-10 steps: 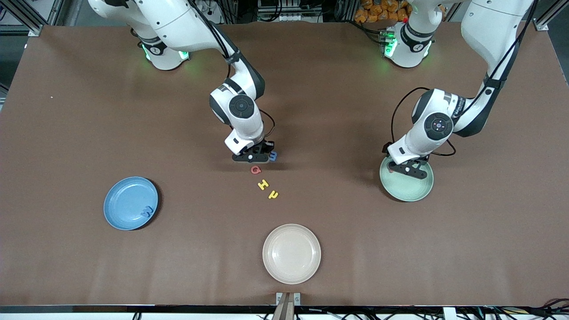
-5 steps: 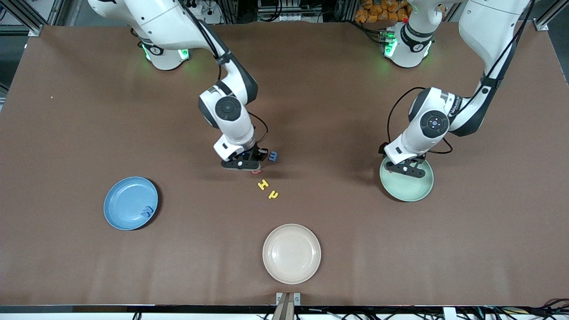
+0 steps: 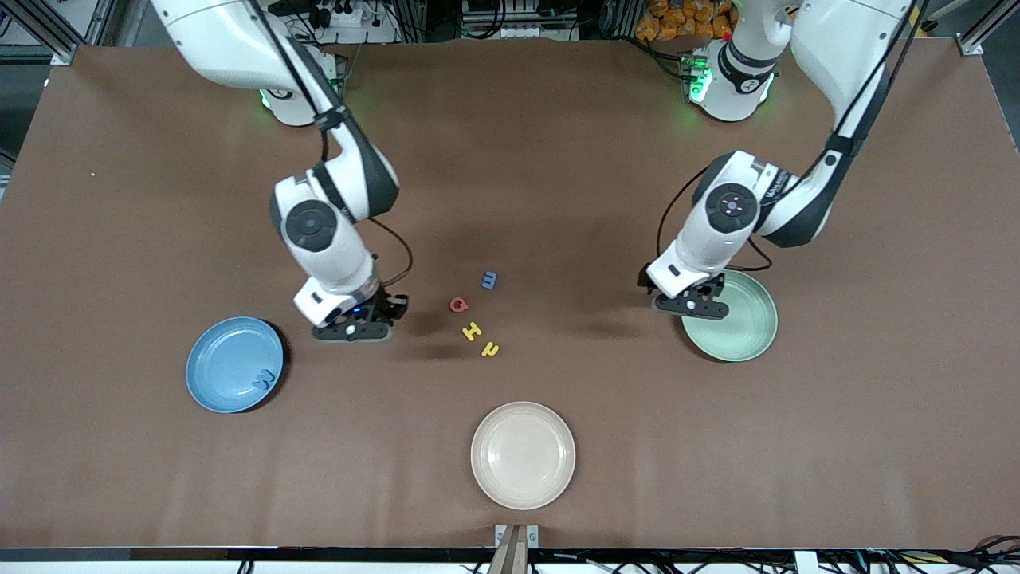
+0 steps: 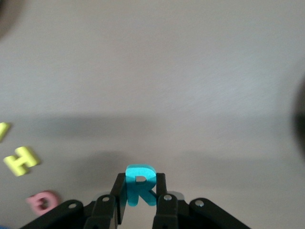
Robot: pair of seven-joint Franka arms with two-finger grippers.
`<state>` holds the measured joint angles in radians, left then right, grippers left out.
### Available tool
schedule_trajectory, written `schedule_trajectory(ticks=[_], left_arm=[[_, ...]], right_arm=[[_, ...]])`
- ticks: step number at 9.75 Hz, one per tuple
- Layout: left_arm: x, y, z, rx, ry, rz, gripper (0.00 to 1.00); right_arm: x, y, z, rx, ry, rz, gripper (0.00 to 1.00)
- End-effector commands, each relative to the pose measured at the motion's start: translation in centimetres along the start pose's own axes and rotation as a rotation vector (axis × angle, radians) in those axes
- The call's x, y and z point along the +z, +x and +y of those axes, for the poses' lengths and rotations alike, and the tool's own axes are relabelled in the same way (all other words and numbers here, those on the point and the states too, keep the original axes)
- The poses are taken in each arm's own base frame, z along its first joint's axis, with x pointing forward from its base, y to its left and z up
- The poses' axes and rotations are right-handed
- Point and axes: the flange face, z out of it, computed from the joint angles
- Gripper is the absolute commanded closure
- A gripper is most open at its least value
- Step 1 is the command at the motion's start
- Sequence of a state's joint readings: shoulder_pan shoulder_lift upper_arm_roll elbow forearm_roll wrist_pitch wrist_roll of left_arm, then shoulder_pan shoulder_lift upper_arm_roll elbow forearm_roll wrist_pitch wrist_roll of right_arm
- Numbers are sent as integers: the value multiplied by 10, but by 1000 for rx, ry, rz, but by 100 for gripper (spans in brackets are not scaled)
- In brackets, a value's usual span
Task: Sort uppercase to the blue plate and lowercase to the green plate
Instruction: 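Carry the teal R to the blue plate while the left gripper reaches letters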
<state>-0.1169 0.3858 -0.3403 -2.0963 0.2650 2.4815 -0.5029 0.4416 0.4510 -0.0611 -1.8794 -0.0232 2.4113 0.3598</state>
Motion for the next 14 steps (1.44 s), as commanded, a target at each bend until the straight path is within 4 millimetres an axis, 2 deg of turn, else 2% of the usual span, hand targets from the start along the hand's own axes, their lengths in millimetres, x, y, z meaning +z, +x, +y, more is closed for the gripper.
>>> schedule_trajectory(ticks=[1, 3, 4, 5, 6, 8, 9, 10, 11, 14], left_arm=[[-1, 14, 57, -109, -34, 29, 0], [-7, 19, 108, -191, -74, 50, 0], [-8, 11, 134, -199, -83, 53, 0], [-10, 0, 156, -180, -78, 57, 0], [-9, -4, 170, -158, -82, 60, 0], [5, -12, 202, -116, -78, 59, 0], [11, -15, 214, -89, -59, 80, 0], [22, -14, 221, -68, -39, 102, 0], [27, -15, 237, -73, -42, 114, 0], [37, -15, 270, -37, -30, 159, 0]], right_arm=[[-4, 18, 71, -89, -29, -5, 100], [-6, 31, 127, -162, -51, -2, 100], [-7, 35, 151, -201, -57, -2, 100], [-9, 41, 184, -238, -71, -1, 100], [-7, 42, 219, -277, -77, -8, 100], [-5, 40, 270, -316, -82, -19, 100], [-4, 39, 284, -320, -83, -23, 89], [1, 37, 292, -321, -80, -31, 38], [7, 36, 297, -309, -73, -36, 0], [7, 35, 300, -292, -73, -39, 0]])
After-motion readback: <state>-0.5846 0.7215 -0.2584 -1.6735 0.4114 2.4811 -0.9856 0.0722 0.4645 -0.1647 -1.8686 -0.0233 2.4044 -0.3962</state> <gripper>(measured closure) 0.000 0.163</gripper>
